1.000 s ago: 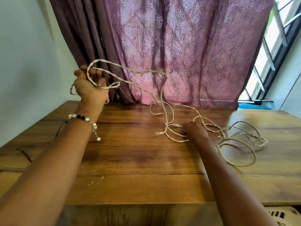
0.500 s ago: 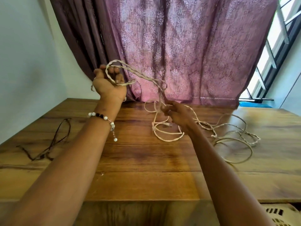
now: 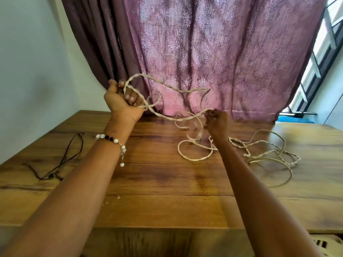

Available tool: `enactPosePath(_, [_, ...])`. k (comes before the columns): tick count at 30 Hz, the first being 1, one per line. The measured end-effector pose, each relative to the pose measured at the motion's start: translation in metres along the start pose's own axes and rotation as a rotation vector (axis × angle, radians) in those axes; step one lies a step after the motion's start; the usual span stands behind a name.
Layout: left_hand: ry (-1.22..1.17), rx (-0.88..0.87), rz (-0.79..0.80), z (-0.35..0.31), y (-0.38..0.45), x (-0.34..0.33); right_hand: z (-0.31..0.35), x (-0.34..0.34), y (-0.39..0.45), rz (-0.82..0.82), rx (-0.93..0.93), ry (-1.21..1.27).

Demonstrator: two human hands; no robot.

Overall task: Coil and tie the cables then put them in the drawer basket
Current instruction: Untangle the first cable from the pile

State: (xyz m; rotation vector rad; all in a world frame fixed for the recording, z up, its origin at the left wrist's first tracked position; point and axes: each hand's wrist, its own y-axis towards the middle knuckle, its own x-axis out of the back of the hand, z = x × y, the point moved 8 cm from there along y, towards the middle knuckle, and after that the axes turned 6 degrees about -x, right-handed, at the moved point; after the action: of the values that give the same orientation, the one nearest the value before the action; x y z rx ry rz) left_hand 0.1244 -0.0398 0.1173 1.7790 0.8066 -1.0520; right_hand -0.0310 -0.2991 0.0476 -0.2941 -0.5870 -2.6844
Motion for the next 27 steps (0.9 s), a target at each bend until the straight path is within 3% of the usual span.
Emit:
enactPosePath(3, [0.191, 0.064, -0.058, 0.002, -0.002, 0.021, 0.024, 0.04, -0.005, -0.238, 0.048, 0.025])
enactPosePath(5, [0.332, 0.099, -0.114, 0.003, -0.003, 0.036, 0.034, 0.047, -0.007, -0.224, 0.044, 0.168])
enactPosePath(7, [0.489, 0.111, -0.173, 0.001, -0.003, 0.048, 0.04, 0.031, -0.014, 0.002, -0.026, 0.472])
enactPosePath(9, [0.63, 0.151, -0.208, 0.0, -0.003, 0.058, 0.045, 0.005, -0.032, 0.29, -0.117, 0.626])
enactPosePath(13, [0.837, 0.292, -0.258, 0.0, -0.012, 0.07, 0.038, -0.051, -0.084, 0.816, -0.254, 0.503])
enactPosePath(15, [0.977, 0.301, -0.295, -0.005, -0.013, 0.079, 0.021, -0.076, -0.107, 0.932, -0.283, 0.364])
enactPosePath(17, [1.147, 0.313, -0.28, -0.009, -0.014, 0.087, 0.006, -0.089, -0.113, 0.892, -0.275, 0.324])
enactPosePath(21, [1.475, 0.272, -0.144, -0.004, -0.017, 0.085, -0.025, -0.077, -0.087, 0.552, -0.263, 0.165])
enactPosePath(24, [1.552, 0.181, -0.071, 0.004, -0.016, 0.086, -0.024, -0.047, -0.073, 0.347, -0.13, -0.061])
enactPosePath(27, [1.693, 0.099, -0.125, 0.001, -0.01, 0.097, -0.014, -0.035, -0.069, 0.308, -0.018, -0.012])
